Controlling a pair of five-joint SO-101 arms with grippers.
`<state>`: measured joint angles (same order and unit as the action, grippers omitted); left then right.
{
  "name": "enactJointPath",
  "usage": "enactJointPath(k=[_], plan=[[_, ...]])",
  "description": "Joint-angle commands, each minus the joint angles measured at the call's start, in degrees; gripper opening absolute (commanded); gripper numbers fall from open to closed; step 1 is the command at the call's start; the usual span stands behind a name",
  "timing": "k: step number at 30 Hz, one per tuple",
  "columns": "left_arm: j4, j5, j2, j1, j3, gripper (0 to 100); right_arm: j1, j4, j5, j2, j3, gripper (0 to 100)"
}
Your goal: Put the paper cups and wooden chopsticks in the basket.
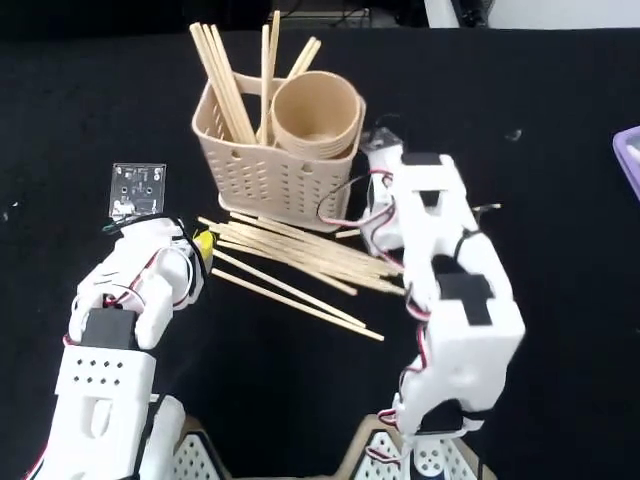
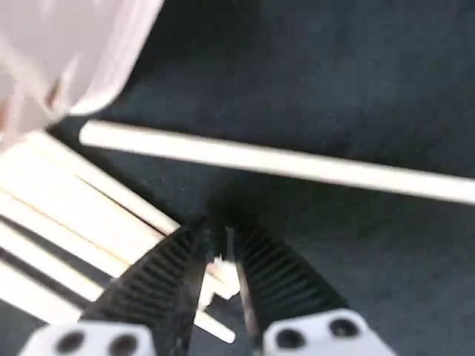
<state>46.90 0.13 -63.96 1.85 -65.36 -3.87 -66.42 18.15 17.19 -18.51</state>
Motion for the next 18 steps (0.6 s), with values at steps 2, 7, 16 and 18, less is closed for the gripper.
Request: enactJointPath(k=[2,7,16,18], plan=[[-1.1,0.3,0.1,0.0,0.6,19,-3.6,3.4,0.7,-16.0,-10.4,1.5],[-1.1,0.3,0.1,0.0,0.6,19,-1.5,9.6,0.7,-25.4,-15.5,1.5],[-1.1,0.6,0.1,0.0,0.6,19,4.8,30.1,-3.9,-22.5,-15.3,1.6],[-1.1,0.6,0.1,0.0,0.6,19,5.3,35.3,-4.8,-20.0,-15.3,3.8]])
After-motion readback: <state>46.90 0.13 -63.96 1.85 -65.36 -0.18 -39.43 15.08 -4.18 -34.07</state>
